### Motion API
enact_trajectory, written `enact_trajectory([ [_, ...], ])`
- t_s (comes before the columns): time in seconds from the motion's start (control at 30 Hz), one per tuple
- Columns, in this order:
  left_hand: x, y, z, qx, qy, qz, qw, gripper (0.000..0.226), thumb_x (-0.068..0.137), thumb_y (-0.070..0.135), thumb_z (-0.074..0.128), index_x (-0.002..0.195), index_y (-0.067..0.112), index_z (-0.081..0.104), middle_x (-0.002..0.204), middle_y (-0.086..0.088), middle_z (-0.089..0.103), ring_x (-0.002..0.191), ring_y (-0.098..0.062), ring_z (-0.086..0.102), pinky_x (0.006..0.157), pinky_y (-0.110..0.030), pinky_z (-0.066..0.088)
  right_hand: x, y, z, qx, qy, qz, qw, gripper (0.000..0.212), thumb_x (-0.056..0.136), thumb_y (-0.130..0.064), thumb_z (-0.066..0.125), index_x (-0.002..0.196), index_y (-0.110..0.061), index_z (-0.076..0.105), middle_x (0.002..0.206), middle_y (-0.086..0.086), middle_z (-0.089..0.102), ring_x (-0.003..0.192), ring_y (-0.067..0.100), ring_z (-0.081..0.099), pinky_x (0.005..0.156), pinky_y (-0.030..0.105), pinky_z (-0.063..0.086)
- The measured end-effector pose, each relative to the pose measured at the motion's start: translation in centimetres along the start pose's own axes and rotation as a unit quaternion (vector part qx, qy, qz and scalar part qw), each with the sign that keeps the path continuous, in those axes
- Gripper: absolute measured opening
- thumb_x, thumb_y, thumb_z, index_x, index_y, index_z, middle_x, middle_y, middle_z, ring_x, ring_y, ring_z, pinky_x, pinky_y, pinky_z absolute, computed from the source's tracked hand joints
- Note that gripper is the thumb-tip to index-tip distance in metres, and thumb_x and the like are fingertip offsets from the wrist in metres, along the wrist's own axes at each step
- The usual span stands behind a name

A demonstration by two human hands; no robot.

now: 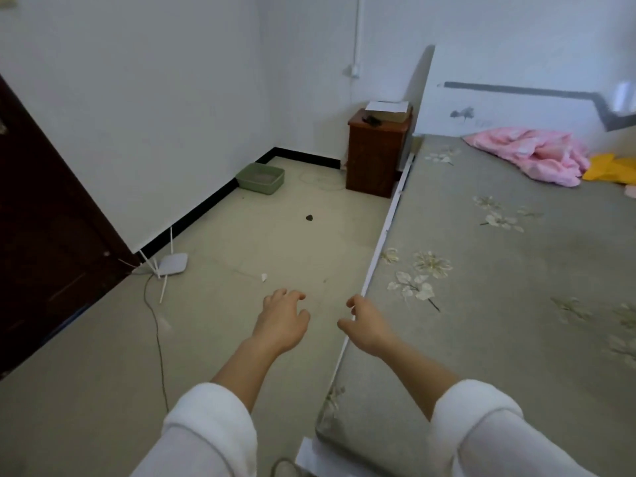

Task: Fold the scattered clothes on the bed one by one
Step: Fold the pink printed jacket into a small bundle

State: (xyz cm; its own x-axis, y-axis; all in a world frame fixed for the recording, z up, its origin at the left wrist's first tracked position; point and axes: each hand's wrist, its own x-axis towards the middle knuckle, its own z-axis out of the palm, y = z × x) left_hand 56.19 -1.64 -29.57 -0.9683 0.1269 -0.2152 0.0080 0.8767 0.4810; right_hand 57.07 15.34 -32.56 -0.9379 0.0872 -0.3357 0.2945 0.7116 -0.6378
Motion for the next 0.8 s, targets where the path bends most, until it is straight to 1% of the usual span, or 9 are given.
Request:
enact_trajectory([
  [0.13, 8.2, -3.1, -2.9, -0.01, 0.01, 0.011, 1.0, 0.043, 0.096, 0.024, 0.044, 0.138, 0.016, 0.043, 0.146, -0.01, 0.036, 0.136, -0.029, 0.028, 0.109, -0.031, 0.026, 8.0, -4.1, 1.1, 0.022, 0.023, 0.011, 0.999, 0.049, 0.091, -0.028, 0.059, 0.132, -0.008, 0.042, 0.134, 0.012, 0.046, 0.118, 0.025, 0.05, 0.094, 0.031, 0.041],
  [0.23, 13.6, -4.8, -4.6, -0.012, -0.008, 0.018, 1.0, 0.043, 0.096, 0.023, 0.044, 0.138, 0.015, 0.043, 0.144, -0.011, 0.039, 0.134, -0.028, 0.031, 0.108, -0.031, 0.027, 12.8, -7.0, 1.2, 0.034, 0.034, 0.032, 0.998, 0.048, 0.091, -0.027, 0.059, 0.132, -0.008, 0.043, 0.133, 0.012, 0.046, 0.116, 0.025, 0.05, 0.093, 0.031, 0.041],
  [0.33, 18.4, -5.5, -6.2, -0.012, -0.033, 0.026, 0.999, 0.044, 0.095, 0.023, 0.044, 0.138, 0.015, 0.043, 0.144, -0.01, 0.04, 0.134, -0.028, 0.032, 0.108, -0.032, 0.029, 16.4, -9.1, 0.8, 0.039, 0.047, 0.051, 0.997, 0.046, 0.09, -0.025, 0.059, 0.13, -0.007, 0.044, 0.13, 0.012, 0.047, 0.114, 0.024, 0.051, 0.088, 0.028, 0.04],
  [0.5, 26.8, -4.1, -8.5, 0.004, -0.057, 0.074, 0.996, 0.044, 0.096, 0.025, 0.043, 0.139, 0.017, 0.042, 0.145, -0.008, 0.038, 0.134, -0.027, 0.031, 0.108, -0.035, 0.031, 22.8, -10.9, -1.0, 0.033, 0.071, 0.088, 0.993, 0.048, 0.09, -0.026, 0.058, 0.131, -0.007, 0.043, 0.132, 0.012, 0.047, 0.114, 0.025, 0.052, 0.092, 0.031, 0.042],
  [0.6, 32.0, -3.4, -9.1, 0.008, -0.074, 0.105, 0.992, 0.044, 0.096, 0.025, 0.042, 0.139, 0.017, 0.042, 0.145, -0.008, 0.038, 0.135, -0.027, 0.03, 0.109, -0.036, 0.031, 27.1, -11.5, -2.0, 0.033, 0.093, 0.113, 0.989, 0.048, 0.089, -0.025, 0.059, 0.131, -0.005, 0.044, 0.131, 0.013, 0.049, 0.112, 0.027, 0.054, 0.09, 0.031, 0.042],
  [0.73, 40.6, -2.7, -10.4, 0.025, -0.092, 0.149, 0.984, 0.044, 0.096, 0.025, 0.041, 0.14, 0.018, 0.04, 0.145, -0.007, 0.037, 0.134, -0.026, 0.03, 0.109, -0.035, 0.031, 33.9, -12.5, -4.0, 0.04, 0.117, 0.141, 0.982, 0.048, 0.089, -0.025, 0.059, 0.13, -0.004, 0.044, 0.13, 0.014, 0.046, 0.112, 0.028, 0.053, 0.09, 0.031, 0.041],
  [0.8, 45.1, -2.0, -11.4, 0.032, -0.099, 0.176, 0.979, 0.045, 0.097, 0.025, 0.04, 0.141, 0.018, 0.038, 0.146, -0.007, 0.036, 0.135, -0.026, 0.029, 0.109, -0.035, 0.03, 37.2, -13.2, -5.4, 0.048, 0.128, 0.156, 0.978, 0.049, 0.091, -0.026, 0.058, 0.132, -0.004, 0.042, 0.133, 0.015, 0.045, 0.115, 0.028, 0.051, 0.093, 0.032, 0.041],
])
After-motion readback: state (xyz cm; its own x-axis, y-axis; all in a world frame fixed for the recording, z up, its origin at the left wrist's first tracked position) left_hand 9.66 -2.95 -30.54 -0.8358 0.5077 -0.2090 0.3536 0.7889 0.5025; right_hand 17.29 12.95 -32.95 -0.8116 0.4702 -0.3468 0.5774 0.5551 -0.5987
